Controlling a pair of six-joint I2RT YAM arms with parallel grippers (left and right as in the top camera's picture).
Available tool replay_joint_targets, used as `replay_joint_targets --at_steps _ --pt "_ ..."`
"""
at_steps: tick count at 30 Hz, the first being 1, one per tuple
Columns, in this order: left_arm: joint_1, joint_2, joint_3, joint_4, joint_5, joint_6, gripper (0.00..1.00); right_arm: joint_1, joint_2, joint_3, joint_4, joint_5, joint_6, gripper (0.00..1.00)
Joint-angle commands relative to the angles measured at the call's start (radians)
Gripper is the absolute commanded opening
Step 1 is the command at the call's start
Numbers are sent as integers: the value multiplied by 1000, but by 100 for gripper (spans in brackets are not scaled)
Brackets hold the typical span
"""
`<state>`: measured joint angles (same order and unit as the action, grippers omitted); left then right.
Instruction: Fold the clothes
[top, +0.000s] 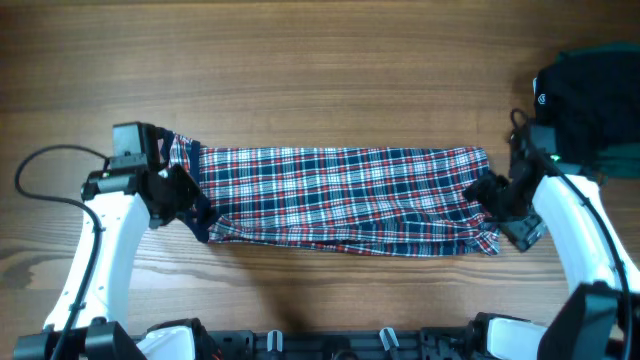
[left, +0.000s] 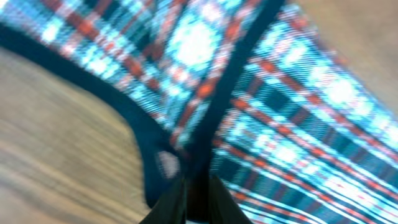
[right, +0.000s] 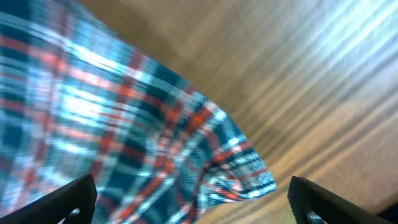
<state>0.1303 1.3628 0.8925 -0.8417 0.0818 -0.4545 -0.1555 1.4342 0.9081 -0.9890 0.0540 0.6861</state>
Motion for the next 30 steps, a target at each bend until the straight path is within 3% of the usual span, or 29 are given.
replay_joint_targets --at_steps 1,3,5,7,9,10,12,18,30 --pt "-61 -17 37 11 117 59 18 2 -87 113 64 -113 -269 100" --pt "-126 7 37 15 120 58 22 17 -93 117 133 -365 -422 100" --pt "-185 52 37 32 131 55 16 53 -60 114 147 -395 -442 96" --pt "-224 103 37 60 139 54 9 85 -23 113 149 -388 -451 84" --pt "-250 172 37 80 139 54 4 130 35 113 155 -388 -449 34" --pt "-253 208 37 84 144 55 4 156 68 113 159 -388 -432 16" --pt "-253 250 37 95 163 55 4 185 106 113 174 -388 -417 4" --pt "-253 352 37 114 165 58 4 250 243 113 212 -387 -421 4" --pt "-243 362 37 108 130 55 4 241 448 113 376 -202 -311 4"
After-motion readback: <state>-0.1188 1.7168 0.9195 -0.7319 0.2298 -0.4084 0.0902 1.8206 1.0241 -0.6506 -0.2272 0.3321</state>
